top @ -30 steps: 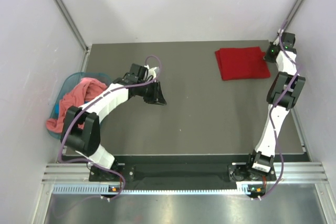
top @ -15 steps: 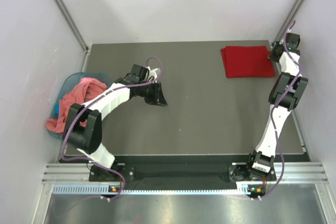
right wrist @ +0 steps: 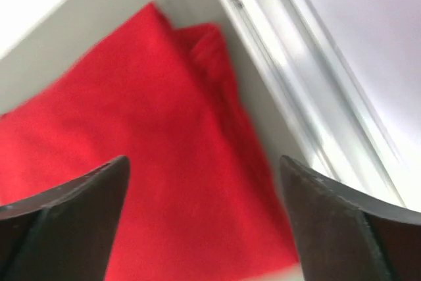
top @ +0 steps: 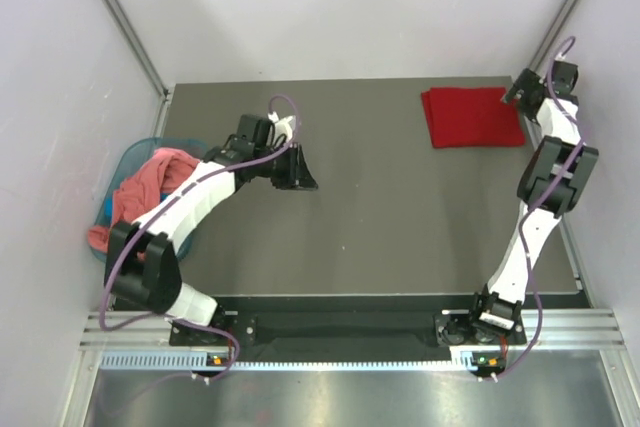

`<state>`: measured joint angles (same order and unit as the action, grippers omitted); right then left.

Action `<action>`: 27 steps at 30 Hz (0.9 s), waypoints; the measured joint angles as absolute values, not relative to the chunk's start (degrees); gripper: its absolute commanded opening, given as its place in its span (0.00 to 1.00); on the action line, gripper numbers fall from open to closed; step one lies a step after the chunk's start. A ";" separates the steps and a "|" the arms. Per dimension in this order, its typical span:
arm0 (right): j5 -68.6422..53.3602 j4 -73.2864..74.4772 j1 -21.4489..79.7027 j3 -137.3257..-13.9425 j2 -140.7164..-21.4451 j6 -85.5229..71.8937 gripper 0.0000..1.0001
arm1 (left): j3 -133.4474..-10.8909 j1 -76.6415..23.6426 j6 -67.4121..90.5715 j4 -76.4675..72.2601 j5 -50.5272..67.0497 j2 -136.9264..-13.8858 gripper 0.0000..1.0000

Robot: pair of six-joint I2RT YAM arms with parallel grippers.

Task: Fold and stack the t-shirts
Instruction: Neatly place the folded tshirt to the corner

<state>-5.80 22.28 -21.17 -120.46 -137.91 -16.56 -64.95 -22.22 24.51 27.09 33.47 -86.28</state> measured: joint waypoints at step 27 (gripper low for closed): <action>-22.00 33.30 -1.02 -57.08 -49.65 -23.44 1.00 | -69.95 -21.89 29.06 25.58 26.28 -64.55 0.99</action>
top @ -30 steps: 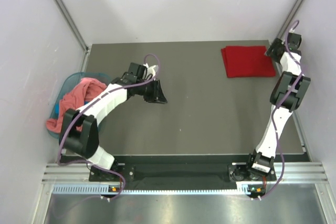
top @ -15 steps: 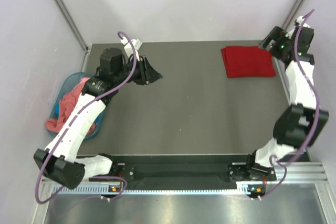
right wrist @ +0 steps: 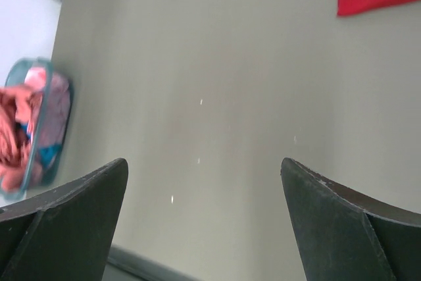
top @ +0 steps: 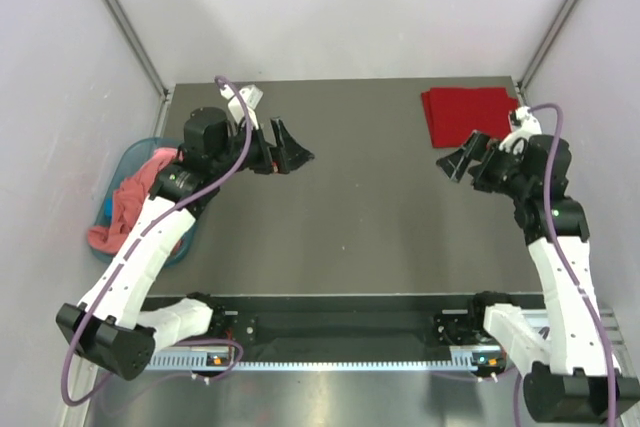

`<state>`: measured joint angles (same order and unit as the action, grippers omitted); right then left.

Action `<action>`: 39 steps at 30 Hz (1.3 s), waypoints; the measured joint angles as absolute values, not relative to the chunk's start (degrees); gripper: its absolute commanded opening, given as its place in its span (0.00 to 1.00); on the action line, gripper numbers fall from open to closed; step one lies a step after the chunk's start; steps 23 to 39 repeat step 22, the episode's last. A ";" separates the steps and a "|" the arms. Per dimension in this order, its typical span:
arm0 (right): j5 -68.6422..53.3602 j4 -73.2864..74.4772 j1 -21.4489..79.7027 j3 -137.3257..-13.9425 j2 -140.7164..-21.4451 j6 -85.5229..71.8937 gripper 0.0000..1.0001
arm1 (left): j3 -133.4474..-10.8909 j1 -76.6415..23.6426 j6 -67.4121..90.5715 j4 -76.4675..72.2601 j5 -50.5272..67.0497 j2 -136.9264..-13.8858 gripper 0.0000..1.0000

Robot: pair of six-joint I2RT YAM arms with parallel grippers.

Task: Fold and stack the t-shirts
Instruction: Neatly place the folded tshirt to the corner

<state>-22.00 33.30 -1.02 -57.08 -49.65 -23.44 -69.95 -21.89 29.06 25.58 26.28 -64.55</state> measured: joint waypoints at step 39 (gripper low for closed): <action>-21.96 38.70 -0.89 -56.40 -32.51 -22.33 1.00 | -59.83 -21.85 30.26 22.70 21.56 -47.40 0.99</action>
